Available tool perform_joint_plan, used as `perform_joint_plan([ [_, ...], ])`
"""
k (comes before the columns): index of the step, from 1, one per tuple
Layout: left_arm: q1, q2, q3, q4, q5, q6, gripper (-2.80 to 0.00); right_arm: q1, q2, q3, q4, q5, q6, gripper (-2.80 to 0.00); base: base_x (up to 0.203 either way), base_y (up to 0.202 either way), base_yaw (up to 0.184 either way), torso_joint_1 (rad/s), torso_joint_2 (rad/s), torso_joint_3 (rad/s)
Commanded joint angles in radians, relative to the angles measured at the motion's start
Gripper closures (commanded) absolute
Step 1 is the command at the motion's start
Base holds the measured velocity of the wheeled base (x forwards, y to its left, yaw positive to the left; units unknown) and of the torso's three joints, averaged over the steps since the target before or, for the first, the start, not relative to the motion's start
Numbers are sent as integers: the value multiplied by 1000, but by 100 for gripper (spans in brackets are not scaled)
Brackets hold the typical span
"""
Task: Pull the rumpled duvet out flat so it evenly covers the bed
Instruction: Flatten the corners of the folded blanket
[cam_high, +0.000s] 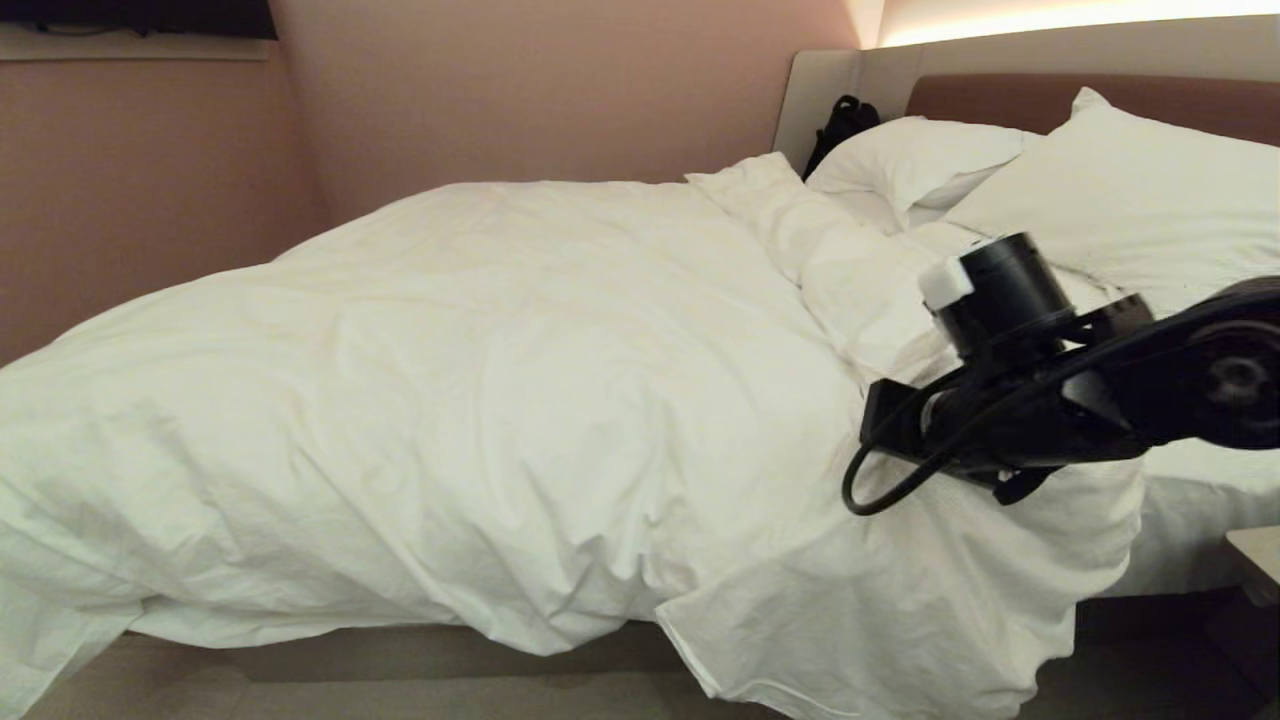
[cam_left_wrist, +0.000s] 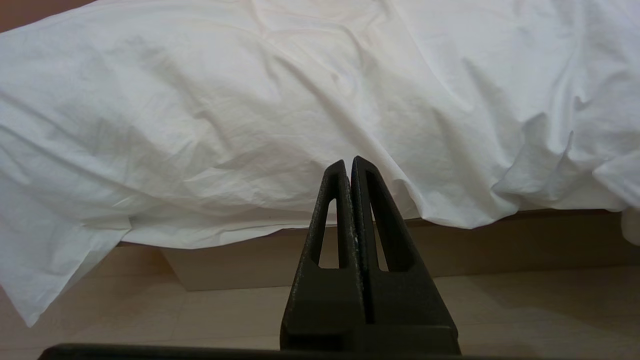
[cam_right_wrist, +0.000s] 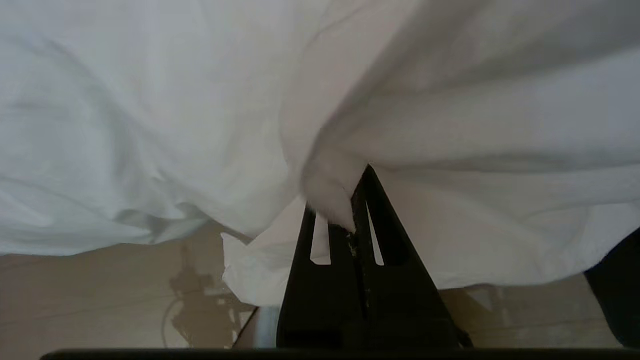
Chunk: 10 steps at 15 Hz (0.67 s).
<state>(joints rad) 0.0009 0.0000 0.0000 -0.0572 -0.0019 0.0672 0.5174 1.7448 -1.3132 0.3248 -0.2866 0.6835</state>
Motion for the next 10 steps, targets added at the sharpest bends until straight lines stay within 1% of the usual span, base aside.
perform_joint_plan([
  [1, -1, 2, 0, -1, 0, 0, 0, -2, 99, 0, 2, -1, 6, 0, 0, 0, 0, 0, 0, 0],
  [2, -1, 2, 0, -1, 0, 0, 0, -3, 122, 9, 7, -2, 5, 0, 0, 0, 0, 0, 0, 0],
  [5, -1, 2, 0, -1, -1, 0, 0, -3, 139, 93, 7, -5, -5, 0, 0, 0, 0, 0, 0, 0],
  [7, 0, 2, 0, -1, -1, 2, 0, -2, 129, 147, 7, -6, -13, 0, 0, 0, 0, 0, 0, 0],
  [10, 1, 2, 0, -1, -1, 0, 0, 1, 97, 193, 10, -6, -19, 0, 0, 0, 0, 0, 0, 0],
])
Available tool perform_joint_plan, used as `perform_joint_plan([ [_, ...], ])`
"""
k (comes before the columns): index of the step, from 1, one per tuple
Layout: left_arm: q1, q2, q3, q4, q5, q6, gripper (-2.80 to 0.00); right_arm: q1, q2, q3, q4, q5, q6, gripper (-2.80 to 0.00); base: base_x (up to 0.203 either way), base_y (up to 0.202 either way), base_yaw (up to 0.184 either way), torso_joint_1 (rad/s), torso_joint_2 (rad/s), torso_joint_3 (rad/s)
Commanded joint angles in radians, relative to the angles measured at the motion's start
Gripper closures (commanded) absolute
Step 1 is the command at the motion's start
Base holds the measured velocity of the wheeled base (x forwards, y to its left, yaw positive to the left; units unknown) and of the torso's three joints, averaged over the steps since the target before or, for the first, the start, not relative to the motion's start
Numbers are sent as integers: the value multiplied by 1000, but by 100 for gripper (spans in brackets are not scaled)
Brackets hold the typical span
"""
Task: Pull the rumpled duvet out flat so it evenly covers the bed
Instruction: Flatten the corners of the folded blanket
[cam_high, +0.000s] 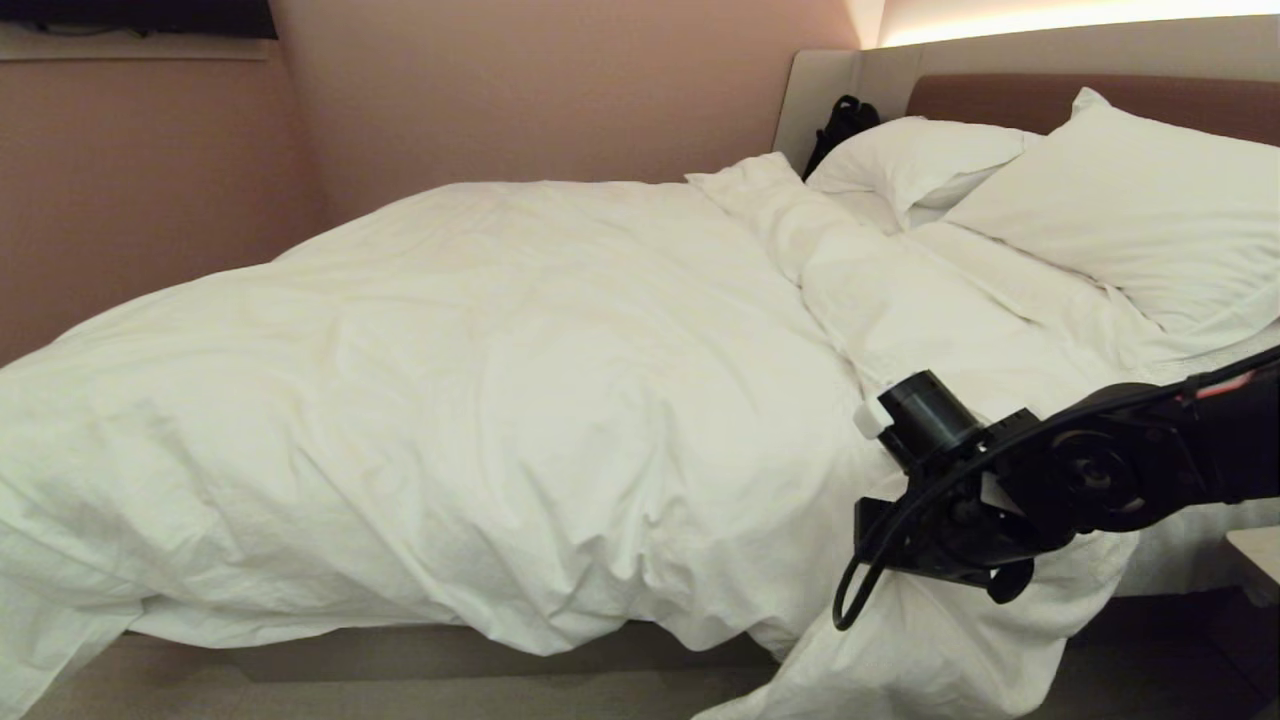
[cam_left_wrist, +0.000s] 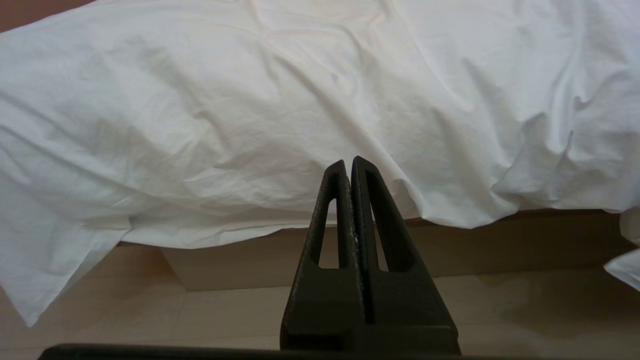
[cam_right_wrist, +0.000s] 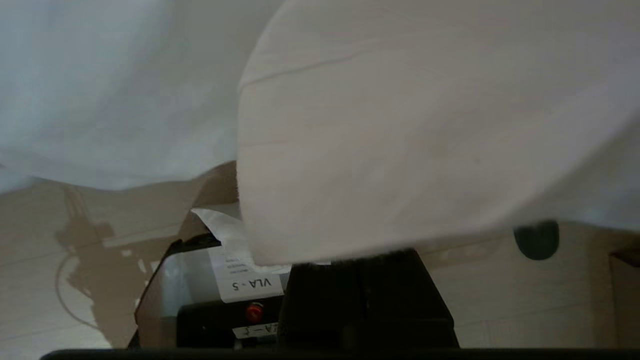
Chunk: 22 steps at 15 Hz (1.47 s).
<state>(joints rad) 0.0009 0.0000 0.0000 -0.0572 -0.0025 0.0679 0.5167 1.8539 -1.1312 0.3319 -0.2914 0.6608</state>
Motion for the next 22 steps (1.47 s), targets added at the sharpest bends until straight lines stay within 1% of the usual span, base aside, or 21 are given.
perform_joint_plan([
  [1, 1, 2, 0, -1, -1, 0, 0, 3, -18, 21, 2, -2, 2, 0, 0, 0, 0, 0, 0, 0],
  [4, 0, 2, 0, -1, 1, 0, 0, 5, -24, 27, 1, -3, -10, 0, 0, 0, 0, 0, 0, 0],
  [6, 1, 2, 0, -1, 1, 0, 0, 21, -51, 35, 0, -3, -14, 0, 0, 0, 0, 0, 0, 0],
  [7, 1, 2, 0, -1, 1, 0, 0, 30, -70, 34, 1, -2, -24, -280, 0, 0, 0, 0, 0, 0],
  [11, -1, 2, 0, -1, 1, 0, 0, 123, -173, 34, 23, 1, -64, -280, 0, 0, 0, 0, 0, 0],
  [13, -1, 2, 0, -1, 1, 0, 0, 129, -199, -18, 35, -2, -75, -280, 0, 0, 0, 0, 0, 0],
  [14, -1, 2, 0, -1, 3, -1, 0, 114, -201, -65, 52, -3, -86, -280, 0, 0, 0, 0, 0, 0],
  [17, 0, 0, 0, -1, 1, -2, 0, -23, -166, -261, 173, -10, -155, -280, 0, 0, 0, 0, 0, 0],
  [18, -1, 1, 0, -1, 1, 0, 0, -71, -130, -331, 216, -27, -186, -280, 0, 0, 0, 0, 0, 0],
  [20, -1, 0, 0, -1, 1, 0, 0, -143, -36, -436, 287, -105, -259, -280, 0, 0, 0, 0, 0, 0],
  [21, -1, 0, 0, -1, 1, -1, 0, -162, -3, -469, 303, -152, -308, -280, 0, 0, 0, 0, 0, 0],
  [22, 0, 0, 0, -1, 1, -2, 0, -167, 19, -483, 306, -168, -342, -280, 0, 0, 0, 0, 0, 0],
])
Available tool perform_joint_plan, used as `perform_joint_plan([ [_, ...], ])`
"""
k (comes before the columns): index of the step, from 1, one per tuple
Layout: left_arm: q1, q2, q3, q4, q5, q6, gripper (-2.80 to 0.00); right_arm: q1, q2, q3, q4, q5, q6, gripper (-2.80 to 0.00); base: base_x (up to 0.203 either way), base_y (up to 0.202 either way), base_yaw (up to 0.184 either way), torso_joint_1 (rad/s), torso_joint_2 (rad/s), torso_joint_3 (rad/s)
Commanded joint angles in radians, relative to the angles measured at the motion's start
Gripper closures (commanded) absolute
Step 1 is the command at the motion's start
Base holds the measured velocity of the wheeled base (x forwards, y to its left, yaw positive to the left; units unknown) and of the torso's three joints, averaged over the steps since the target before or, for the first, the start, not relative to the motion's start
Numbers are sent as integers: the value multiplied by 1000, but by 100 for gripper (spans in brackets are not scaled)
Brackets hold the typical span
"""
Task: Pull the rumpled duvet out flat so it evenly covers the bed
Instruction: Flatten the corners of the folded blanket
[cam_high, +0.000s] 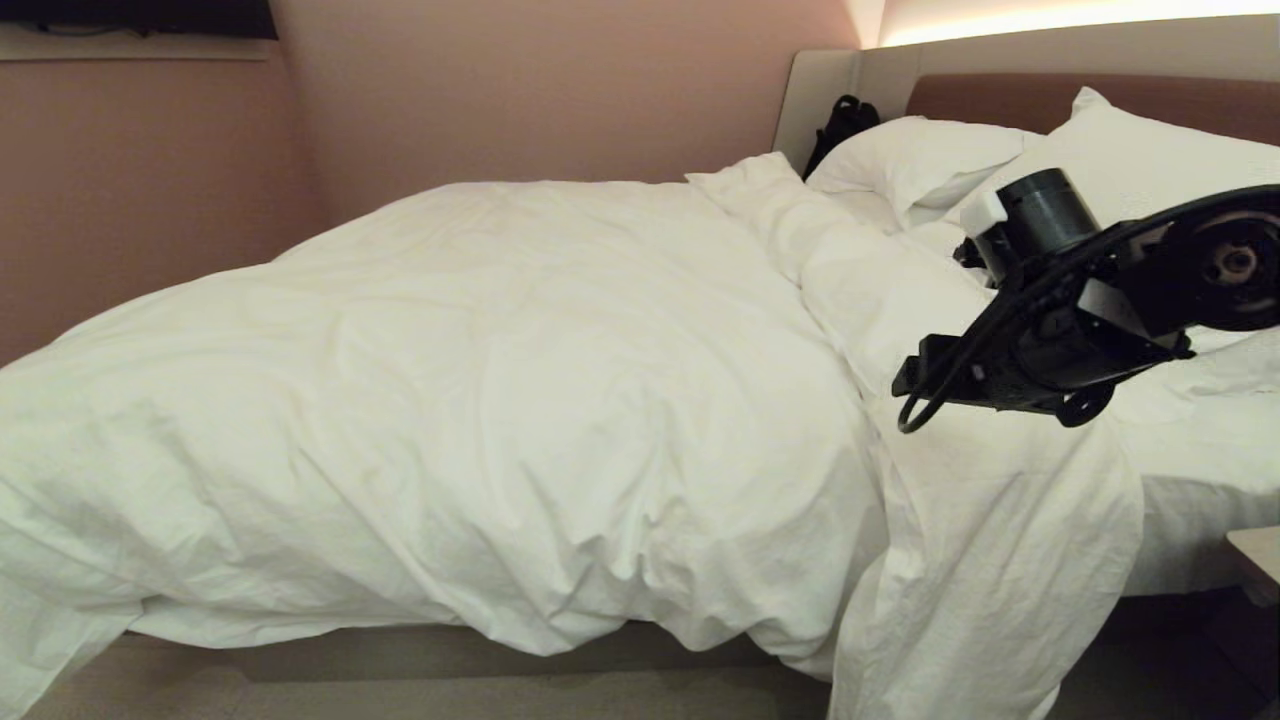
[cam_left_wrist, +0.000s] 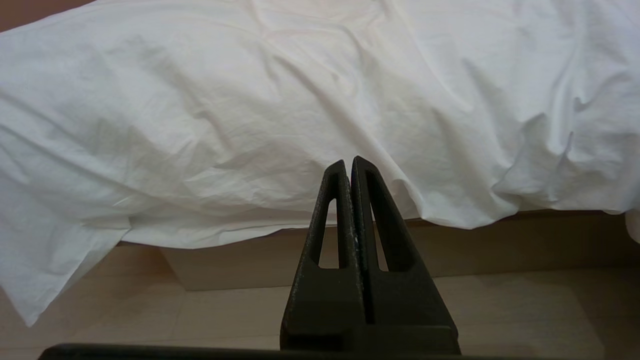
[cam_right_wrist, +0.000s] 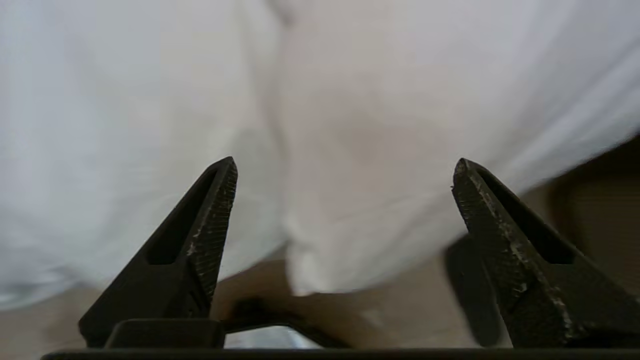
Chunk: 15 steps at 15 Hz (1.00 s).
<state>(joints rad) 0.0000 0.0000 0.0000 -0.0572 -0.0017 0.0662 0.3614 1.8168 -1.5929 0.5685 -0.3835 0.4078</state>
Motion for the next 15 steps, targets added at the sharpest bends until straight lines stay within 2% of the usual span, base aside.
perform_joint_plan([
  [1, 0, 1, 0, -1, -1, 0, 0, -13, 65, -31, 70, -80, -106, -280, 0, 0, 0, 0, 0, 0],
  [5, 0, 0, 0, -1, 2, -9, 0, -20, 177, -138, 76, -117, -118, -280, 0, 0, 0, 0, 0, 0],
  [9, 0, 0, 0, -4, 9, -58, 0, -25, 291, -245, 82, -166, -136, -280, 0, 0, 0, 0, 0, 0],
  [13, 1, 0, 0, -4, 11, -71, 0, -25, 385, -331, 98, -174, -140, -280, 0, 0, 0, 0, 0, 0],
  [15, 0, 0, 0, -4, 11, -71, 0, -25, 414, -337, 110, -227, -150, -280, 0, 0, 0, 0, 0, 0],
])
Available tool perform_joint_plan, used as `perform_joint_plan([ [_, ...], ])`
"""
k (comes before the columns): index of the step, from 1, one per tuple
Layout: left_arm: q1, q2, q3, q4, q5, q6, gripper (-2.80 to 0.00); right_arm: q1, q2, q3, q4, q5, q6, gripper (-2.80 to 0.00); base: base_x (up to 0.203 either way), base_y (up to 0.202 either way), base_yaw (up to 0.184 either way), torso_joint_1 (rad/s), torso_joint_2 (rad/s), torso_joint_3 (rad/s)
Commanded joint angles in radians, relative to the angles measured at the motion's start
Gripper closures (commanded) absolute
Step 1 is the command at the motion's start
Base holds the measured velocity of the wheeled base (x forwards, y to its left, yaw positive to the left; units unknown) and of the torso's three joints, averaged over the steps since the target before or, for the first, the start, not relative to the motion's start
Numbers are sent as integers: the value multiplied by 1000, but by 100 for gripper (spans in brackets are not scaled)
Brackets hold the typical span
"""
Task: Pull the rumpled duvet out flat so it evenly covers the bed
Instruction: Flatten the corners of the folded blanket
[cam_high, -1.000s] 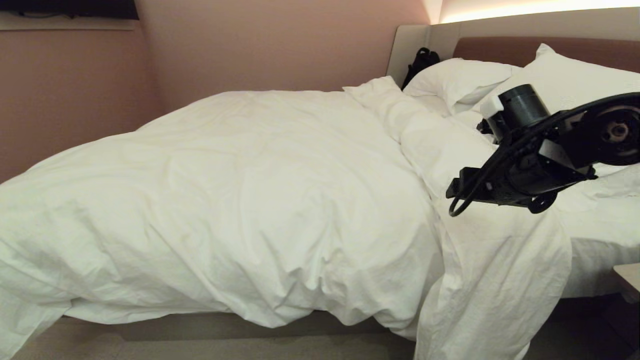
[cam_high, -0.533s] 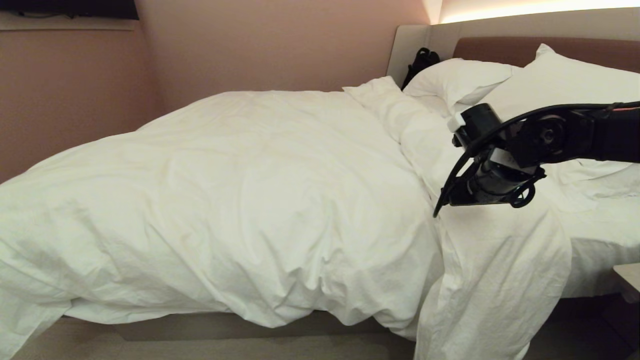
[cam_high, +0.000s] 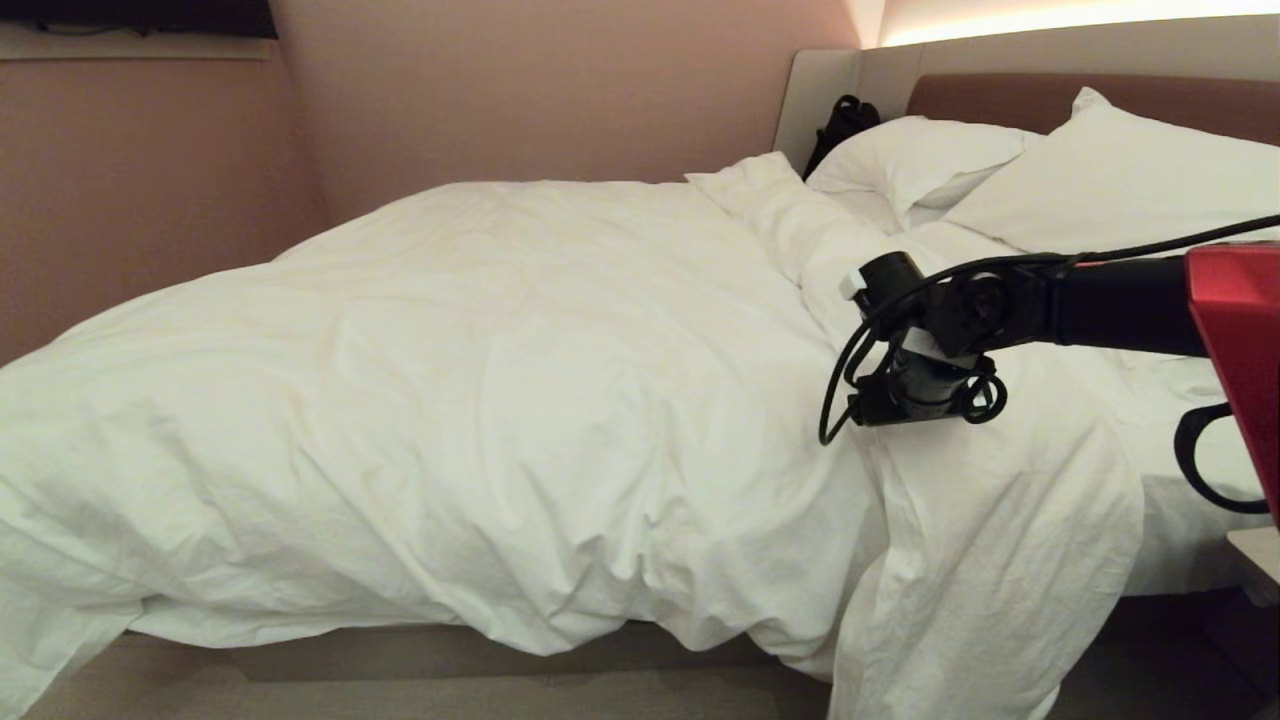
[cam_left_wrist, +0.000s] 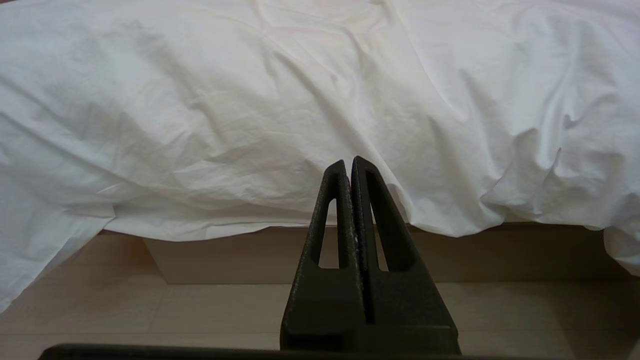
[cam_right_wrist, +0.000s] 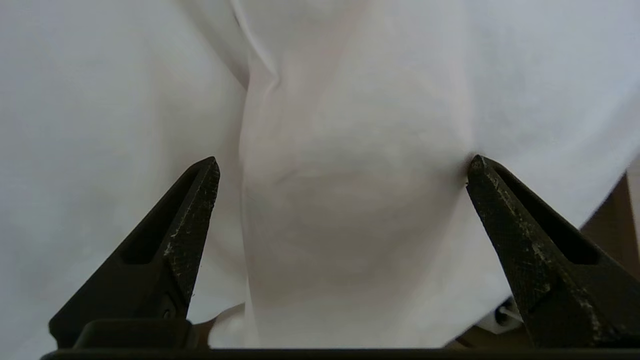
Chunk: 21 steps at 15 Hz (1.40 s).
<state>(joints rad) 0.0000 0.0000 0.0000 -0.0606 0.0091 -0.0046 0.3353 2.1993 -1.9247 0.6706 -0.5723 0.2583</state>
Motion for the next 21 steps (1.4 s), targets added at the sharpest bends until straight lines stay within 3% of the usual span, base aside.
perform_joint_plan([
  [1, 0, 0, 0, -1, 0, 0, 0, 1, 45, -5, 4, -78, -15, -280, 0, 0, 0, 0, 0, 0],
  [5, 0, 0, 0, -1, 0, 0, 0, -1, 66, -8, -29, -127, -50, -280, 0, 0, 0, 0, 0, 0],
  [11, 0, 0, 0, -1, 0, 0, 0, -24, 37, -7, -29, -304, -82, -280, 0, 0, 0, 0, 0, 0],
  [14, 0, 0, 0, -1, 0, 0, 0, -27, 40, -7, -31, -307, -82, -280, 0, 0, 0, 0, 0, 0],
  [15, 0, 0, 0, -1, 0, 0, 0, -27, 33, -8, -33, -303, -78, 0, 0, 0, 0, 0, 0, 0],
  [21, 0, 0, 0, -1, 0, 0, 0, -27, -90, -9, -119, -278, -129, 0, 0, 0, 0, 0, 0, 0],
])
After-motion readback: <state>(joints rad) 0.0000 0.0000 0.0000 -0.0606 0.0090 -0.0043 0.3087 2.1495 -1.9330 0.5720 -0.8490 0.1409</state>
